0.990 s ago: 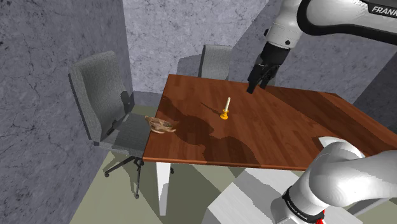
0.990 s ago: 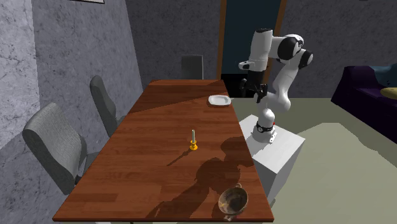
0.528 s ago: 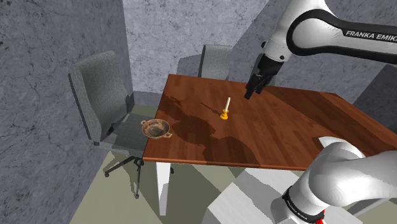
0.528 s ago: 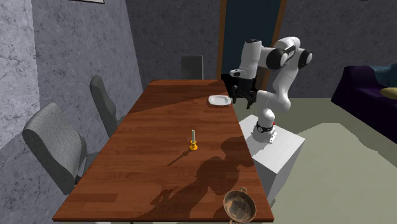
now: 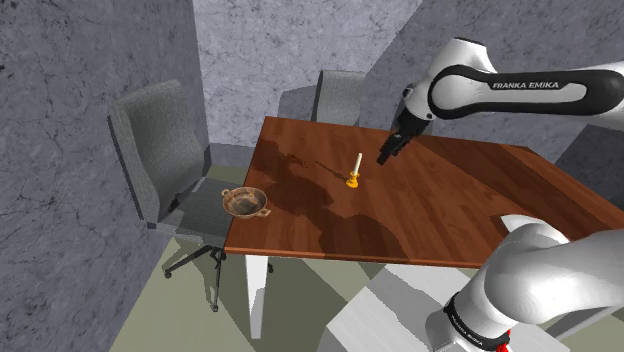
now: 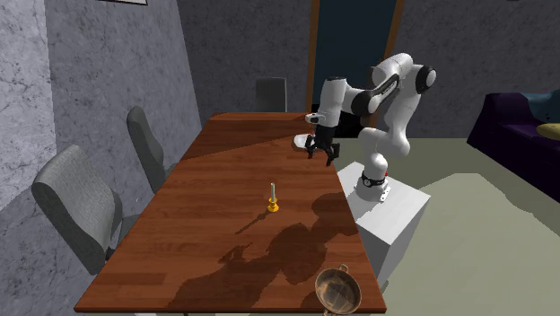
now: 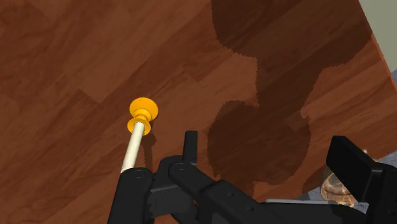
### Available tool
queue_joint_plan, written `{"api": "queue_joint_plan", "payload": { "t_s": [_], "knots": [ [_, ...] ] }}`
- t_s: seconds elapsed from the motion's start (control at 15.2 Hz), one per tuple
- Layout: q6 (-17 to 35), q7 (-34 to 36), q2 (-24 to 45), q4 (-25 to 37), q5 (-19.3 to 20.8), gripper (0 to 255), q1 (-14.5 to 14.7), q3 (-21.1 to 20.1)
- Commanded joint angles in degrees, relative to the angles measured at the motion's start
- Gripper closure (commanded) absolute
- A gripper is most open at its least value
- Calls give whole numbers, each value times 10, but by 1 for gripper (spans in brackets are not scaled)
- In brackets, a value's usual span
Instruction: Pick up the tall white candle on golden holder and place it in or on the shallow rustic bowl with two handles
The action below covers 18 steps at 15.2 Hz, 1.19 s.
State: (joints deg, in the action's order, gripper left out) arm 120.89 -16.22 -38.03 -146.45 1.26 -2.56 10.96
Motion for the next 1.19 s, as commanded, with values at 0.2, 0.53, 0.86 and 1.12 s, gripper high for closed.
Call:
{"api": "queue_joint_plan", "payload": {
  "t_s": [0.2,0.53,0.86,1.12],
  "knots": [
    [126,-83,80,-13,-8,0,11,60],
    [235,-191,181,5,-62,0,50,134],
    [310,-364,303,57,-211,0,122,222],
    [323,-481,377,98,-338,0,146,247]
  ]
}}
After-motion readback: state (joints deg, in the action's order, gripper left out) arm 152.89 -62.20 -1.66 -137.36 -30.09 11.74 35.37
